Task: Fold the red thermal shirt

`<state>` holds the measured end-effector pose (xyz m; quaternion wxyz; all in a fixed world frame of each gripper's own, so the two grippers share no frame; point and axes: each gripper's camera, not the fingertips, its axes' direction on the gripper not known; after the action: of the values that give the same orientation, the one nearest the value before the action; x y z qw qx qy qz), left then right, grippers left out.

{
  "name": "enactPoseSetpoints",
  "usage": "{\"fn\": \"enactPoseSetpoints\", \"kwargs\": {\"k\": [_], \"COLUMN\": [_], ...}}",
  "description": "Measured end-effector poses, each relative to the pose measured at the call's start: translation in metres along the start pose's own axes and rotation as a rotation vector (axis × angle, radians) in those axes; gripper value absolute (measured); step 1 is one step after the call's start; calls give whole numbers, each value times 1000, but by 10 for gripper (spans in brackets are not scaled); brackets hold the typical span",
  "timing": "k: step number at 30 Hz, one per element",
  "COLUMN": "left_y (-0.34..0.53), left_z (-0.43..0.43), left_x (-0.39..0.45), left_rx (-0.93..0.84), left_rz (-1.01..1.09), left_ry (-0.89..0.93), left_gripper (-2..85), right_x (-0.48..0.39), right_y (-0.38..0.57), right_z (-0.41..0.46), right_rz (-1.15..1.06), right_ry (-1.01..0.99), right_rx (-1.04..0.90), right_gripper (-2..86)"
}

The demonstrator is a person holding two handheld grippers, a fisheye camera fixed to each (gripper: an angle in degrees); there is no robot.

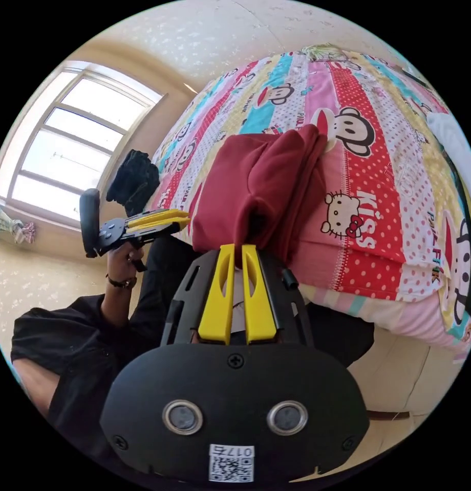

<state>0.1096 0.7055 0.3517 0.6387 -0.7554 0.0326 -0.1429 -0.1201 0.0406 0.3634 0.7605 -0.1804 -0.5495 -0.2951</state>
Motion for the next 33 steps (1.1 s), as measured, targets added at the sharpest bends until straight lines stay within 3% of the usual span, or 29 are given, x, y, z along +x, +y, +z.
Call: {"fn": "enactPoseSetpoints", "kwargs": {"k": [4,7,9,11,15,18,22,24,25,28,33], "left_y": [8,0,-3,4,4,-2,-7,-8,-8,4,0], "left_z": [-14,34,70,81,82,86,93,95,95,83,85], "left_x": [-24,-40,-45,-50,-65,-80,-115,-132,-147,-195,-253], "left_rx": [137,13,-69,12,66,69,64,43,36,139,119], "left_rz": [5,-31,-35,-24,-39,-65,-153,-142,-136,-247,-344], "left_ry": [148,254,249,181,171,182,279,333,383,475,453], "left_gripper": [64,65,58,44,43,43,40,30,23,25,180], "right_x": [16,49,50,37,-29,-64,-74,-51,-45,-45,-46], "right_y": [15,19,22,20,-4,-44,-111,-138,-139,-120,-82], "right_z": [17,47,42,28,-26,-42,3,83,103,121,119], "right_rz": [89,192,229,227,130,33,-23,20,10,-6,-9], "right_ry": [79,-74,-139,-144,54,85,220,516,553,735,787], "right_rx": [-47,-64,-30,-29,116,182,27,-250,-297,-109,89], "right_gripper": [30,28,26,24,13,10,7,6,5,4,3]}}
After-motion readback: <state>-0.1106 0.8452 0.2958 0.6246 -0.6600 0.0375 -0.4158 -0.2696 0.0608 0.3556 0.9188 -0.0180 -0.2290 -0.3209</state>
